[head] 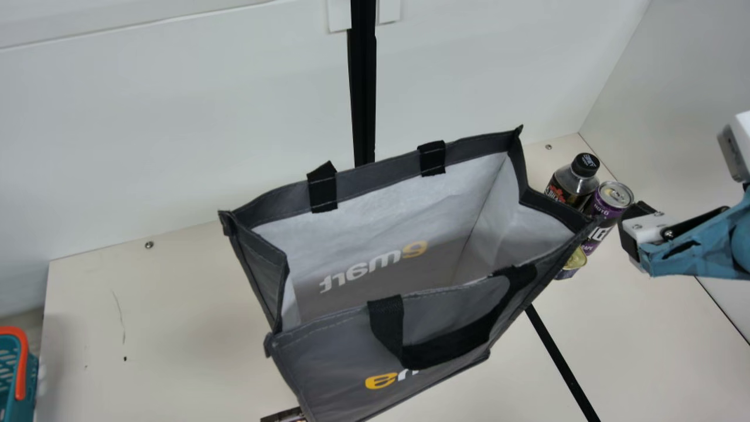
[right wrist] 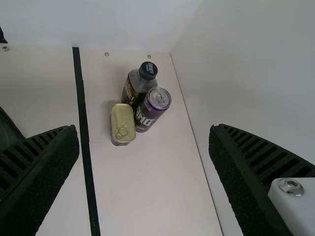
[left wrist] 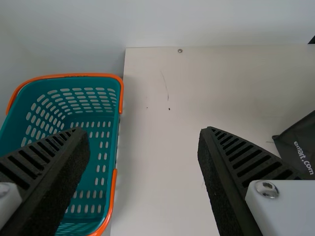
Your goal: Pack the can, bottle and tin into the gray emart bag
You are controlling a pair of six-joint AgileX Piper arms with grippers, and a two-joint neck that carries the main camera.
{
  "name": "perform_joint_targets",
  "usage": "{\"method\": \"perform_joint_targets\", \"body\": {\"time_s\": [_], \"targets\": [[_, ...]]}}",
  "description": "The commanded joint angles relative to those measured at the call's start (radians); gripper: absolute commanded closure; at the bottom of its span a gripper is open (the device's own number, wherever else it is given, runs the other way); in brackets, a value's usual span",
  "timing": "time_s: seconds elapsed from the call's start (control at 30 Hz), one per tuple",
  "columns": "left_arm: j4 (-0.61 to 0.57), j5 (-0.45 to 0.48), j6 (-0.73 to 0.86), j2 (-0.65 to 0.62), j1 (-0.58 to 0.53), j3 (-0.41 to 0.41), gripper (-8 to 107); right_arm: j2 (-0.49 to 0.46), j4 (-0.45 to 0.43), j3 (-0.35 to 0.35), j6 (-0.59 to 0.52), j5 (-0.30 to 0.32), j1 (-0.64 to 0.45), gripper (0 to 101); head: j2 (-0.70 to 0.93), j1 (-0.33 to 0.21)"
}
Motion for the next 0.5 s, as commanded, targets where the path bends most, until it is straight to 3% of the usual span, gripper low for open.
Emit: {"method": "perform_joint_targets", "body": {"time_s": [0.0, 0.47], "targets": [[0.000, 0.000, 0.000, 0.000, 0.000, 0.000, 9, 0.000, 0.000, 0.000, 0.000, 0.000, 0.000, 10, -0.001, -0.023], [0.012, -0.009, -0.011, 0.024, -0.027, -0.028, 9, 0.000, 0.000, 0.000, 0.000, 0.000, 0.000, 10, -0.001, -0.023]]}}
